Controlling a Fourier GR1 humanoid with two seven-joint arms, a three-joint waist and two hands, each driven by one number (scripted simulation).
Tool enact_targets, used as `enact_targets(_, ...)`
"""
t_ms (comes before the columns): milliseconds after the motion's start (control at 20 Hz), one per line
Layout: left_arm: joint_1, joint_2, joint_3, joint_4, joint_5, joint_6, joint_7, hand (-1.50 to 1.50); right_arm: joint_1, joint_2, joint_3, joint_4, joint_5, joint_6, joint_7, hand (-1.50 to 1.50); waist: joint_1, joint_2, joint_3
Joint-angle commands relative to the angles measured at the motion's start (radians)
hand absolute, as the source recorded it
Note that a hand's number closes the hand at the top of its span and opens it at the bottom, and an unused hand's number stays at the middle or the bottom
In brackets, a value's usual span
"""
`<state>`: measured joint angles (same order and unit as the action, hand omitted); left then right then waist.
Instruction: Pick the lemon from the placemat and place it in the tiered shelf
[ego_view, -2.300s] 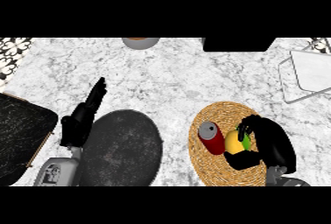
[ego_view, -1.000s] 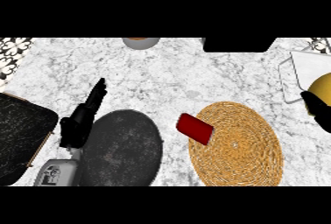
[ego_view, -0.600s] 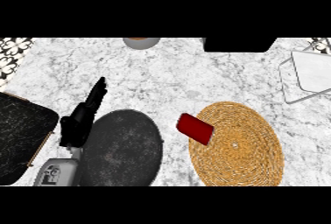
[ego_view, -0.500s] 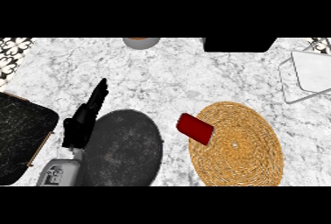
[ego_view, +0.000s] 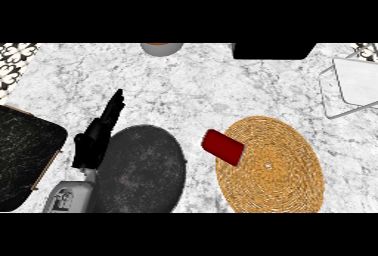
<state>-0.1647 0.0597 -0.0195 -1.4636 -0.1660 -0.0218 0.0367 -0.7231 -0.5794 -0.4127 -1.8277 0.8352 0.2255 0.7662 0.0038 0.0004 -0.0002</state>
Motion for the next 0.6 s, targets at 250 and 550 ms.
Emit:
enact_targets(250, -0.052, 0.024, 0.038, 0.062, 0.023, -0.028, -0.011, 0.0, -0.034, -0.071, 0.017, 0.295, 0.052, -0.196, -0.216, 1.5, 0.002, 0.002, 0.0)
enact_targets(550, -0.014, -0.014, -0.012, 0.017, -0.005, -0.008, 0.001, 0.0, 0.008, -0.057, 0.105, 0.406, 0.182, -0.353, -0.314, 1.5, 0.01, 0.003, 0.0)
